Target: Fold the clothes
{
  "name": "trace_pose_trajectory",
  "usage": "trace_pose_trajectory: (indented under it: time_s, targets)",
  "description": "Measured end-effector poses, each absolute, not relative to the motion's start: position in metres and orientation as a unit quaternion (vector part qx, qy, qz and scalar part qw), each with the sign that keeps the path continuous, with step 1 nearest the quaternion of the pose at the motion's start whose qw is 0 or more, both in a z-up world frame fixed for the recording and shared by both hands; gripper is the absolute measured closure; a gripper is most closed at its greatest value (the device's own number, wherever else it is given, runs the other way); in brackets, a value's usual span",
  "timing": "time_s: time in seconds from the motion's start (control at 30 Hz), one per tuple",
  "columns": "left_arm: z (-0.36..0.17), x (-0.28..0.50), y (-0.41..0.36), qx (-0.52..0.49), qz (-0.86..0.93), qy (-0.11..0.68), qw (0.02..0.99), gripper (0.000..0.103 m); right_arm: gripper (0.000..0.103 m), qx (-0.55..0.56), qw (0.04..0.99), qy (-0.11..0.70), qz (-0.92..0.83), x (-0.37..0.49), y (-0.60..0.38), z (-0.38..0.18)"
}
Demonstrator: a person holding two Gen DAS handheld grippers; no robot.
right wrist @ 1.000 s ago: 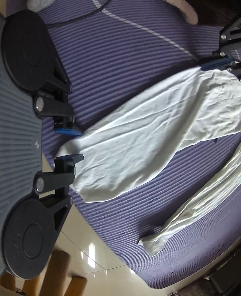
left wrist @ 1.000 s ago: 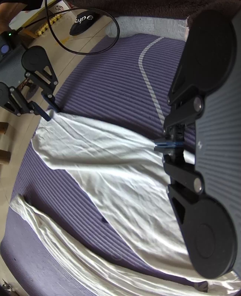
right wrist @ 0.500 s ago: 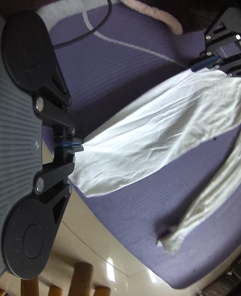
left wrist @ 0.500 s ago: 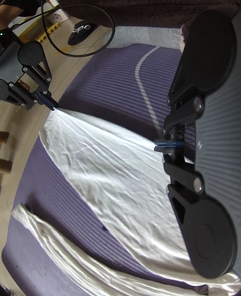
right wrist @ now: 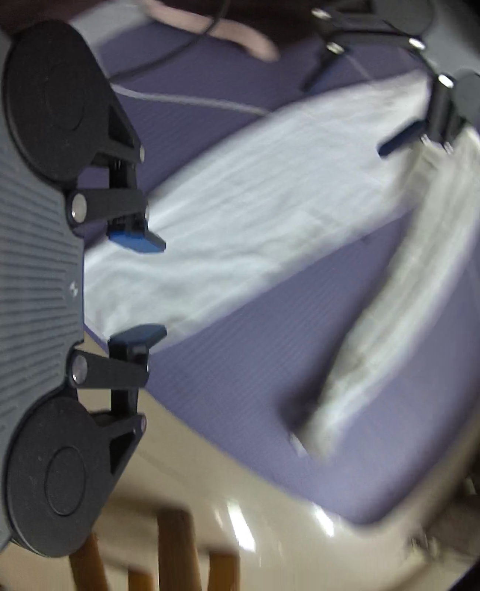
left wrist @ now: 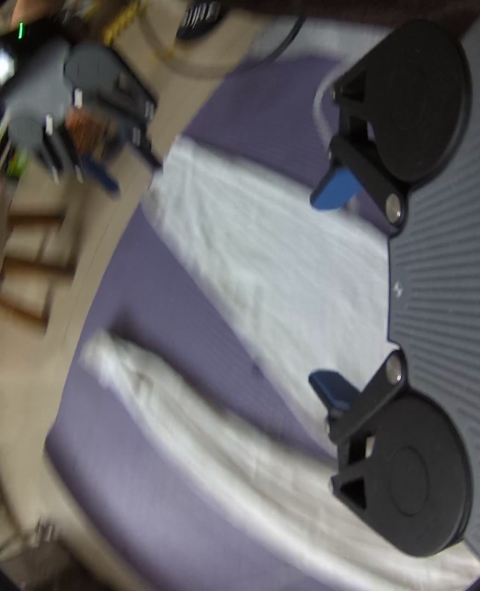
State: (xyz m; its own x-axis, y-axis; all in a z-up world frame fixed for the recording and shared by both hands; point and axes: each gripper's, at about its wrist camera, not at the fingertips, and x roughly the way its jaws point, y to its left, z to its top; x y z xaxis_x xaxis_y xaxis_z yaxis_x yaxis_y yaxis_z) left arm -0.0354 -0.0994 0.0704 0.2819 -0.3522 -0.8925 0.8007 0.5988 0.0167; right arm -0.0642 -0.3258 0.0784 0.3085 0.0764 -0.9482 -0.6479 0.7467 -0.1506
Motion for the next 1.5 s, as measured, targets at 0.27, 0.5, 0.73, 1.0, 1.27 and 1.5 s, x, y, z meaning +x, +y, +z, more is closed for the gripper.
trace_pose_trajectory:
  time_s: [0.27,0.5,0.73,1.0,1.27,1.5]
  targets:
    - [0.094,0.018,-0.033,0.139,-0.208,0.462,0.851,0.002,0.045,-0.237,0.796,0.533,0.16,-0.034,-0.32,0.087]
    - [0.108,0.025,-0.031,0.088,-0.065,0.425,0.899,0.0,0.02,-0.194,0.859,0.473,0.022,-0.035,-0.312,0.118]
    - [0.117,0.017,-0.053,-0.018,-0.088,0.386,0.918,0.0,0.012,-0.086,0.907,0.404,-0.076,-0.048,-0.329,0.147]
    - [0.096,0.012,-0.052,-0.268,-0.224,0.286,0.892,0.0,0.001,0.028,0.919,0.252,-0.303,-0.078,-0.361,0.162]
    - [0.091,0.004,-0.077,-0.337,-0.372,0.225,0.835,0.001,0.001,0.063,0.899,0.205,-0.381,-0.107,-0.346,0.164]
    - [0.086,0.003,-0.076,-0.373,-0.367,0.176,0.834,0.059,0.04,0.079,0.894,0.201,-0.393,-0.115,-0.348,0.157]
